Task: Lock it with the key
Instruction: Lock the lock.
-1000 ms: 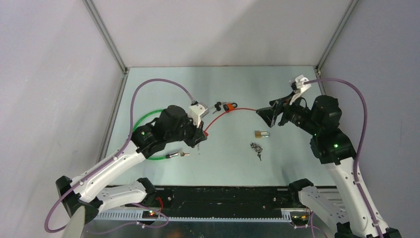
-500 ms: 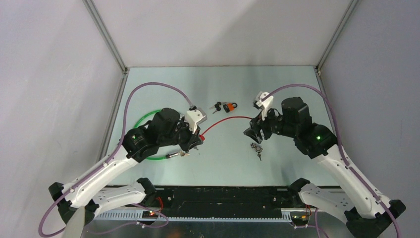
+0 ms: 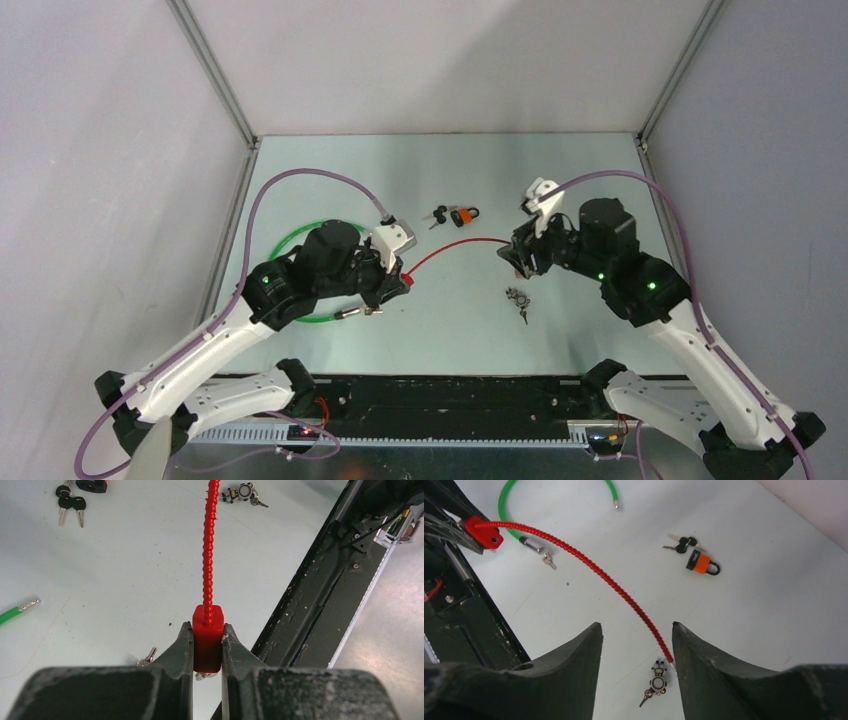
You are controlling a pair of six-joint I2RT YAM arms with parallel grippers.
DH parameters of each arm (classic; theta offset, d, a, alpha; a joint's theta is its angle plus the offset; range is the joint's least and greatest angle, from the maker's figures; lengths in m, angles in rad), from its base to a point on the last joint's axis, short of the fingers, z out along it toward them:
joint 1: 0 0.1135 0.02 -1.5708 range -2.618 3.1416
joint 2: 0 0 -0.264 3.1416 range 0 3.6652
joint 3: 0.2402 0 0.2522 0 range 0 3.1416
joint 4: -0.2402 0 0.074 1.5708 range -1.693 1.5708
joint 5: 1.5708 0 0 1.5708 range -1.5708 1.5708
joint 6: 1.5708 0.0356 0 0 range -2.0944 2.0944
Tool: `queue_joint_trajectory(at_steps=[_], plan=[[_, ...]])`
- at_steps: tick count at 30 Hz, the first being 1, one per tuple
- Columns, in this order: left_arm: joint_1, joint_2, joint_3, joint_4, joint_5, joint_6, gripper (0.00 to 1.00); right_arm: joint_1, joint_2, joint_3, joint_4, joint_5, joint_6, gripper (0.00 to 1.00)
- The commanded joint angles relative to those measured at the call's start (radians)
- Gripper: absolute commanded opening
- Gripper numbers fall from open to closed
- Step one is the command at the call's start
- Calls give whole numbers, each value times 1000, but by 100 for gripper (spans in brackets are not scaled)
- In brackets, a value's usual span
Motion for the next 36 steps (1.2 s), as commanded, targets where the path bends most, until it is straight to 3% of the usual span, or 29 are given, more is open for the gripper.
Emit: queue_joint_trajectory(at_steps=[1,3,5,10,14,20,23,25,27,30,34,36], plan=[[-6,-20,41,21,5,23,0,-67,-48,1,52,-97,20,60],[-7,-19,44,20,5,23,0,-68,-27,-3,8,-121,-25,68],[-7,-20,43,20,9,23,0,-62,-5,-4,-29,-132,-51,70],[-11,-22,43,21,22,23,0,-39,40,-3,-25,-71,-58,70],[-12,-30,40,20,23,22,0,-31,63,-2,17,-27,-35,63],[-14,-38,48,21,31,16,0,-37,86,3,25,-58,1,27],[-14,-42,65,28,76,-2,0,-42,94,4,22,-100,30,2],[-13,-38,79,48,98,-35,0,-48,96,4,36,-148,68,0],[-14,-34,81,107,119,-83,0,-50,90,-4,96,-202,144,0],[-14,-29,54,250,154,-175,0,-39,49,-84,356,-276,348,0],[-13,-20,3,418,135,-275,0,6,-17,-236,795,-223,629,0],[-14,-20,-23,481,134,-301,0,45,-23,-285,937,-170,701,0]])
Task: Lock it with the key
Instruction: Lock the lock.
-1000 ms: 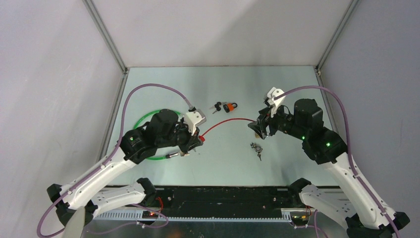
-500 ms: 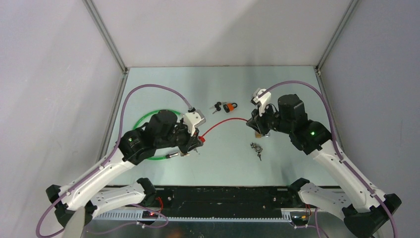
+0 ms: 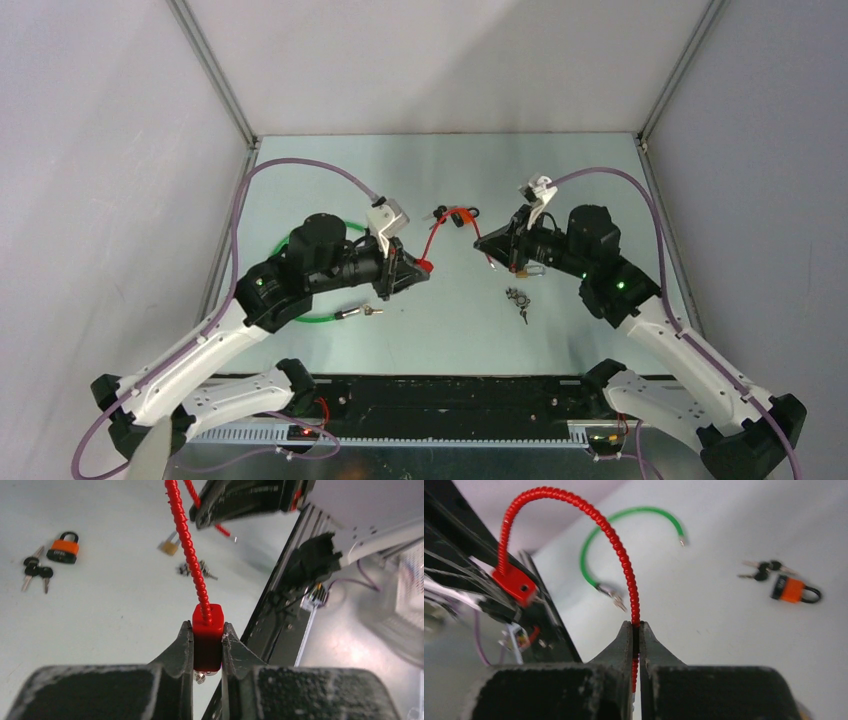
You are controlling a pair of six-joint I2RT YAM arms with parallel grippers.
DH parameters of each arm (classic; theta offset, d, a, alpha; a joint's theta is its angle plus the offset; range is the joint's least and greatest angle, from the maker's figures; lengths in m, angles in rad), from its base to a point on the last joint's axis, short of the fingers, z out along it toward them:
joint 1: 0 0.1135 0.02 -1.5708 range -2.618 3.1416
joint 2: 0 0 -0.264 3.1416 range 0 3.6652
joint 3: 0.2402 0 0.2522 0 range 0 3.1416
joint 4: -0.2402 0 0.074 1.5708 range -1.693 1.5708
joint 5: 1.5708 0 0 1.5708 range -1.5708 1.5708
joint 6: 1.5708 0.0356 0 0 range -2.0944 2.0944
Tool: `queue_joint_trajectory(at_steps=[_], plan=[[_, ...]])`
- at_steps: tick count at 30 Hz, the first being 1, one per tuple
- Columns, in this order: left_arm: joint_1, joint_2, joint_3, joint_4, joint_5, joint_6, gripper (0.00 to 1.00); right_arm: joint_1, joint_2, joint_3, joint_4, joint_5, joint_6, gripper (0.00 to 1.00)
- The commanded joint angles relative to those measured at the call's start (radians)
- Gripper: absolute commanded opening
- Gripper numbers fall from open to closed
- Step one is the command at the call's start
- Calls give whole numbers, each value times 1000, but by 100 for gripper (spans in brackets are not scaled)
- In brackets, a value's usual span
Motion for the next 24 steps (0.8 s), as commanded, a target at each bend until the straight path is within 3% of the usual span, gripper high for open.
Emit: queue_joint_trajectory(at_steps=[1,6,11,24], plan=[[-5,-4,-45,273,31,-119,0,96,-35,-87,522,49,303,0],[-6,4,-76,360,96,-138,0,191,-18,-130,725,207,307,0],[-5,-1,-110,405,108,-144,0,237,-4,-158,894,255,323,0],[-3,-39,-175,555,165,-176,0,321,66,-208,1066,341,237,0]])
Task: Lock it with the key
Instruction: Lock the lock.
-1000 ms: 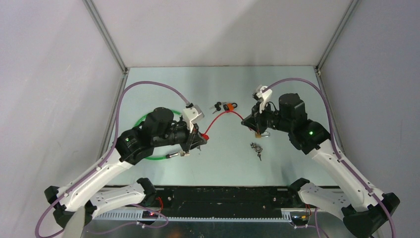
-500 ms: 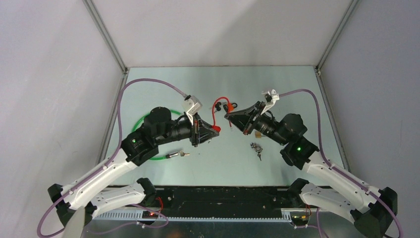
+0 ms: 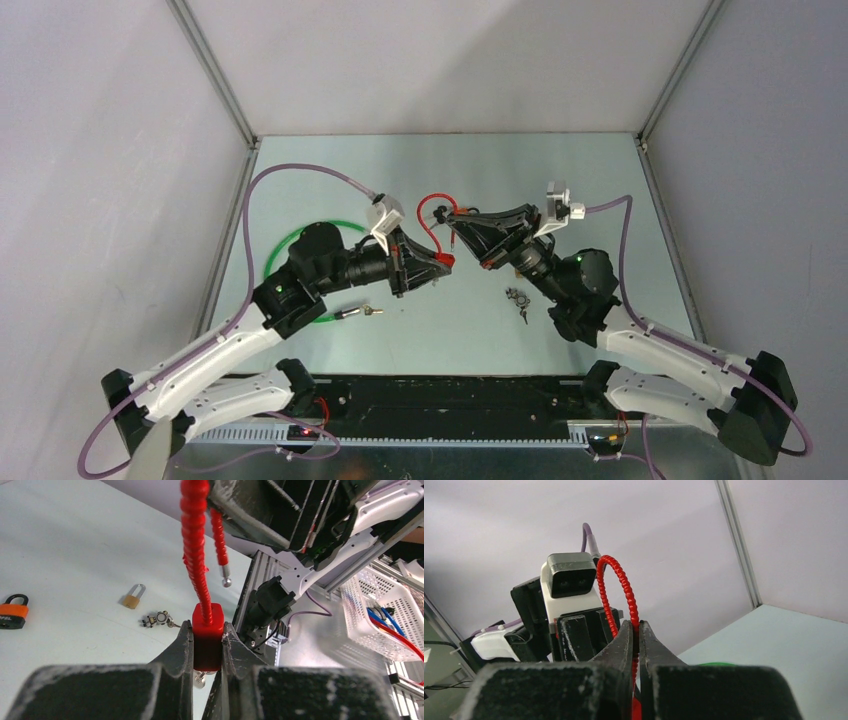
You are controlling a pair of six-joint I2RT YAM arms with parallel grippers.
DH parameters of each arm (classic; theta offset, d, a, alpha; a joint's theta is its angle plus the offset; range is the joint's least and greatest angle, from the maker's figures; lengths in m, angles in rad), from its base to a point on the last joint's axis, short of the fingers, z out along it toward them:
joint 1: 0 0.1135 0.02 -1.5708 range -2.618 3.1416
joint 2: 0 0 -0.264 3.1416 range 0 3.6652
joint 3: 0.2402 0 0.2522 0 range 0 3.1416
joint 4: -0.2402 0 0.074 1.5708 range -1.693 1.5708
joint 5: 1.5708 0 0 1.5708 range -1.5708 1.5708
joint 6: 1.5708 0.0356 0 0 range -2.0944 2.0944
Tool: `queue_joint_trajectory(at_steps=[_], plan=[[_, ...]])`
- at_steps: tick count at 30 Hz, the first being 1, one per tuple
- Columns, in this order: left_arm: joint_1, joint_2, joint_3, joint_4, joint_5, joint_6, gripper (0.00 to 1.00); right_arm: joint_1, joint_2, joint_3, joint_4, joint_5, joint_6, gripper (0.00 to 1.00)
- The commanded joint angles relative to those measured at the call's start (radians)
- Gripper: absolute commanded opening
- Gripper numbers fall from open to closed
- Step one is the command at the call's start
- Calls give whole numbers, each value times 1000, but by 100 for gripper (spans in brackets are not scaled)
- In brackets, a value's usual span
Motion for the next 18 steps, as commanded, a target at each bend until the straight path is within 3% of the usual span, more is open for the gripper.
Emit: queue_joint_trajectory(at_steps=[1,18], plan=[[-4,-37,-15,123,44,-29,0,32,18,-16,113,11,-59,0],[-3,-79,-64,235,-8,-57,0,92,11,-50,88,-21,-134,0]])
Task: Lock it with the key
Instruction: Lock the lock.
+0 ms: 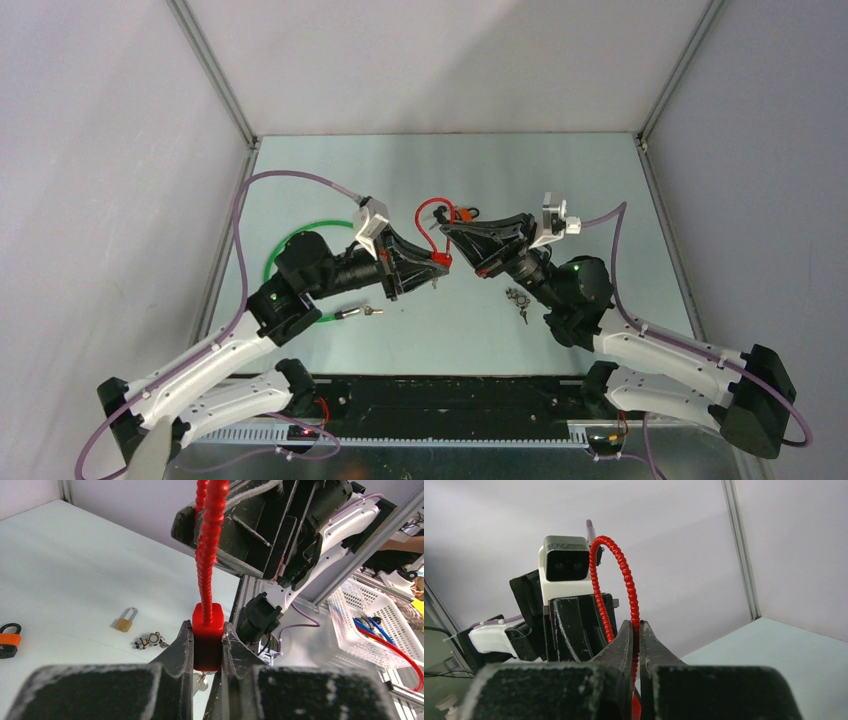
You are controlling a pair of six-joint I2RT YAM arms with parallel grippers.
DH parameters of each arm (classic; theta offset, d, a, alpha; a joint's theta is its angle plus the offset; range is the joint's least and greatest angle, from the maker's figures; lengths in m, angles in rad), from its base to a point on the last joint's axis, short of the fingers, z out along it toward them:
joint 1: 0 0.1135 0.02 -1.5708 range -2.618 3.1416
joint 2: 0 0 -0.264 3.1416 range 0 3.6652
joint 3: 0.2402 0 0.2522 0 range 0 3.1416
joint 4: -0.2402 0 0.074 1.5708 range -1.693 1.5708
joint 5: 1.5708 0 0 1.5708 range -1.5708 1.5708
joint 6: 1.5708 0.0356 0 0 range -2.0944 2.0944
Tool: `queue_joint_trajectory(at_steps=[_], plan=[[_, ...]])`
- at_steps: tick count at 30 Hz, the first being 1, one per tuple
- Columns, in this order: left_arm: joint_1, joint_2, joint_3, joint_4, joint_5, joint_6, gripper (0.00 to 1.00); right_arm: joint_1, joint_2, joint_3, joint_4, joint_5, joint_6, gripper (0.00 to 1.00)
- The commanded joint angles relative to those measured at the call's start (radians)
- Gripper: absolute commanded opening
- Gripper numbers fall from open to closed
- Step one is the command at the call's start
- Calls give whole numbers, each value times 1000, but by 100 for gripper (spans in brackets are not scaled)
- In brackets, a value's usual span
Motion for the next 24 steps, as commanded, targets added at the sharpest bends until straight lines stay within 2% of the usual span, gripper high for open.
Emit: queue_joint_trajectory(at_steps=[1,5,14,24], plan=[[-3,-19,-7,108,-38,-15,0,31,-17,-20,-19,-47,-36,0],[-4,-30,-15,143,-32,-19,0,39,-23,-42,-43,-42,-59,0],[-3,-81,-74,241,-156,-40,0,45,-44,-106,-47,-68,-78,0],[-4,-85,-95,315,-181,-37,0,62,9,-109,-173,-106,-100,0]])
